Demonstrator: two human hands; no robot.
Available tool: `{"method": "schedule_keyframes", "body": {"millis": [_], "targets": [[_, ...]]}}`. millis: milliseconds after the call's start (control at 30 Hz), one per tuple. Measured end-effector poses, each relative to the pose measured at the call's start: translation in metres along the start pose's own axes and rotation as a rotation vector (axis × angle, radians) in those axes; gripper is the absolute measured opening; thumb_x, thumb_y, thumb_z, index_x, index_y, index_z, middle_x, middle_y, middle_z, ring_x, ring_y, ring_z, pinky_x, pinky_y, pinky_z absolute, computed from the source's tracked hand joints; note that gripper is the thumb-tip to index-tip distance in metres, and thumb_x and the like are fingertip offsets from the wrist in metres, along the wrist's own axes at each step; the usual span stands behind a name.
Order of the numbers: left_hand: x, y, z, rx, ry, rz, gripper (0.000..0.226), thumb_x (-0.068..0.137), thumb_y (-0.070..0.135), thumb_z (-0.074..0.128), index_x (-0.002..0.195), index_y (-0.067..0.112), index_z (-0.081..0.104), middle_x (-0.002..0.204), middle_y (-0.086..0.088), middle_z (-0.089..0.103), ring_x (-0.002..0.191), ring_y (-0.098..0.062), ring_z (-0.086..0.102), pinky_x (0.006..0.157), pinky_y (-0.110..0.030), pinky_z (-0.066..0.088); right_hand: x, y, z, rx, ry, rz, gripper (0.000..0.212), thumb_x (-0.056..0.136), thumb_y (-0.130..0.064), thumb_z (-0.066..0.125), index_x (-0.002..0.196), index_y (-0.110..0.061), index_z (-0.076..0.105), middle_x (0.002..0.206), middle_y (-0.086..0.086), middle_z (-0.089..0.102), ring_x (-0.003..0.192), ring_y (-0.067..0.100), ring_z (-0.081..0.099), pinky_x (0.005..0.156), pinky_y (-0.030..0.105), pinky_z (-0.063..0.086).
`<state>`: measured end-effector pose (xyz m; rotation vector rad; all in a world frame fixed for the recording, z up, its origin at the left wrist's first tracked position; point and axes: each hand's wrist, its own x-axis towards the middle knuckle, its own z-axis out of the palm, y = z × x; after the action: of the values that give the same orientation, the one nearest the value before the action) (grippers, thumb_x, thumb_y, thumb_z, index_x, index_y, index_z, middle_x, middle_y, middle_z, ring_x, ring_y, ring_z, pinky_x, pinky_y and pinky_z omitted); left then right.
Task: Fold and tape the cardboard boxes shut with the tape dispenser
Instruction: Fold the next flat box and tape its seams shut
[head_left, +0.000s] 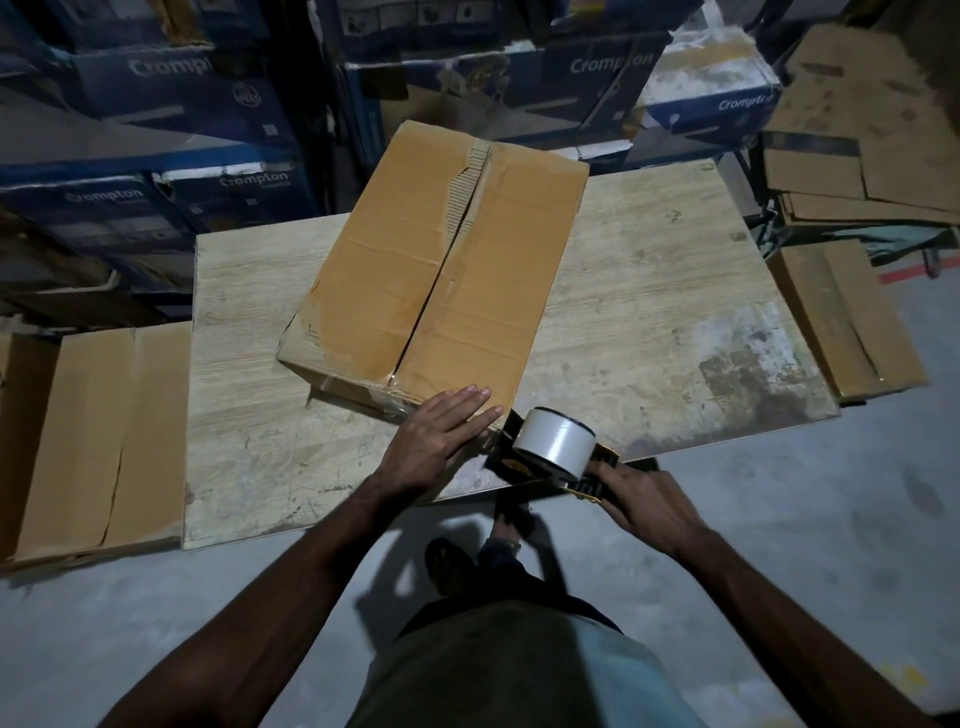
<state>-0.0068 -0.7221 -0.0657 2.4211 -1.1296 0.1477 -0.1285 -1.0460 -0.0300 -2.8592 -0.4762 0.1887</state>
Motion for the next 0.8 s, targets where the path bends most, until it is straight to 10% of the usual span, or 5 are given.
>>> {"method": "schedule_keyframes", "body": {"millis": [600,800], "targets": [[0.008,0.007,-0.008,0.073,0.09,0.06,0.044,0.116,0.026,0.031,0.138,0.012,0.067,0.144,-0.011,0.062,0.132,-0.028,0.061,0.108,-0.042,0.049,0.006,-0.018,0.012,0.853,-0.217,0.313,0.034,0.098,-0.01,0.058,0.123,-0.028,0.045,0.06,0.009,0.052,0.043,0.019,0.046,0.044,0.026,0.041],[0.017,0.019,0.018,0.058,0.015,0.042,0.057,0.094,0.014,0.076,0.148,0.016,0.057,0.156,-0.006,0.05,0.145,-0.024,0.047,0.118,-0.039,0.038,-0.038,-0.03,0.037,1.18,0.034,0.844,0.027,0.099,0.001,0.057,0.113,-0.022,0.053,0.073,0.015,0.061,0.041,0.033,0.051,0.048,0.039,0.047]]}}
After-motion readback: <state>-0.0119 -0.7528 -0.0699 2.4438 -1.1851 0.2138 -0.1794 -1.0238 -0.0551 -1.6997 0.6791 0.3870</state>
